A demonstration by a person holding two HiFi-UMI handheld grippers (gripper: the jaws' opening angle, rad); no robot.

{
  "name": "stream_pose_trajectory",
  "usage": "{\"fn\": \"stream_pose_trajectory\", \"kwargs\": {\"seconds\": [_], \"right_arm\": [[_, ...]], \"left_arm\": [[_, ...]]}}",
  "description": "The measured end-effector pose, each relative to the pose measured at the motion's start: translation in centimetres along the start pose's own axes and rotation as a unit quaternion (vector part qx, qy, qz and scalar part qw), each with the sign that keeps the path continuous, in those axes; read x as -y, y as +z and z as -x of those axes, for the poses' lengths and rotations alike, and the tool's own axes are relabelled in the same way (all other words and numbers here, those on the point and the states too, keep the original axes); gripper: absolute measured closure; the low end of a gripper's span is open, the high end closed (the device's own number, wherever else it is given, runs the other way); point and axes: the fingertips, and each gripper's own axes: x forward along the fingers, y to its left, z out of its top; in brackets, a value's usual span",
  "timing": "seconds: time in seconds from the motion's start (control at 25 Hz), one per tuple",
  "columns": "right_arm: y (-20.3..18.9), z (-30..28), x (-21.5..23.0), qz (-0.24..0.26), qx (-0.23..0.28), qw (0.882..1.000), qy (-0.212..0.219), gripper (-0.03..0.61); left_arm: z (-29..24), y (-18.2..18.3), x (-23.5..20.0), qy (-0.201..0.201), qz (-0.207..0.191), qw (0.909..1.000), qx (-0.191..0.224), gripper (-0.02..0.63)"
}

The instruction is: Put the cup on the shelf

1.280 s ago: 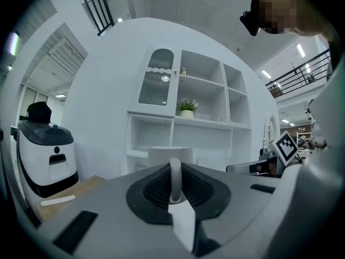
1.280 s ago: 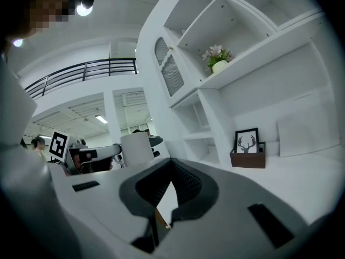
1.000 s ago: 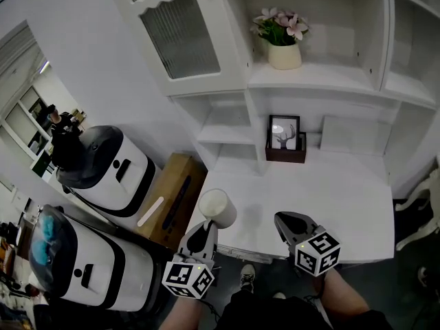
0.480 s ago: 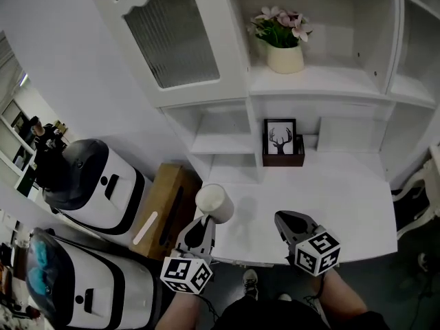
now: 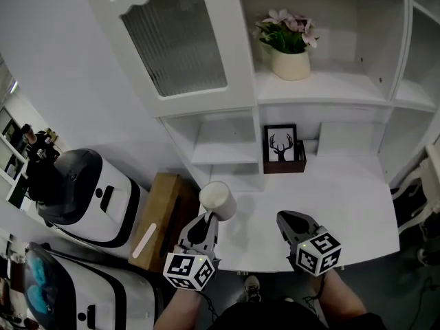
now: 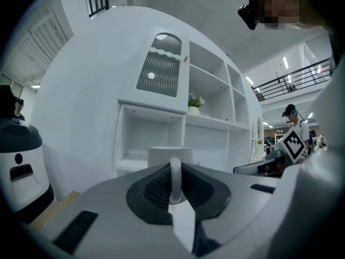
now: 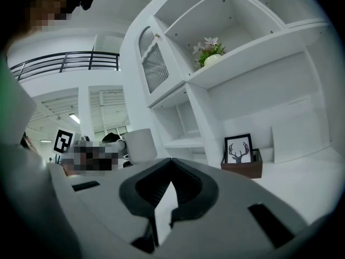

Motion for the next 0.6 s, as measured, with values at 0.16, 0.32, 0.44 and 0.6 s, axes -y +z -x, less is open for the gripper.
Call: {"fn": "stream_pose_trajectory", "kwargs": {"seconds": [0.16, 0.32, 0.44, 0.6], "right_arm": [[0.3, -1.1, 0.2, -0.001, 0.001, 1.0, -0.012, 0.575], [0.1, -2.0, 0.4, -0.002, 0.0, 1.0, -0.024, 0.575], [0.2, -2.8, 0.7, -0.004, 0.001, 0.999, -0.033, 0.575], [0.2, -3.8, 1.1, -0.008, 0.002, 0.999, -0.044, 0.575]], "left_arm": [[-1.3, 0.2, -1.4, -0.01, -0.001, 1.0, 0.0, 0.577], [-2.5, 0.2, -2.4, -0.02, -0.002, 0.9998, -0.001, 0.577], [-3.6, 0.2, -3.3, -0.029, 0.0, 0.9996, -0.003, 0.577], [-5.1, 0.1, -4.2, -0.038, -0.001, 0.9992, -0.006, 0.577]]}}
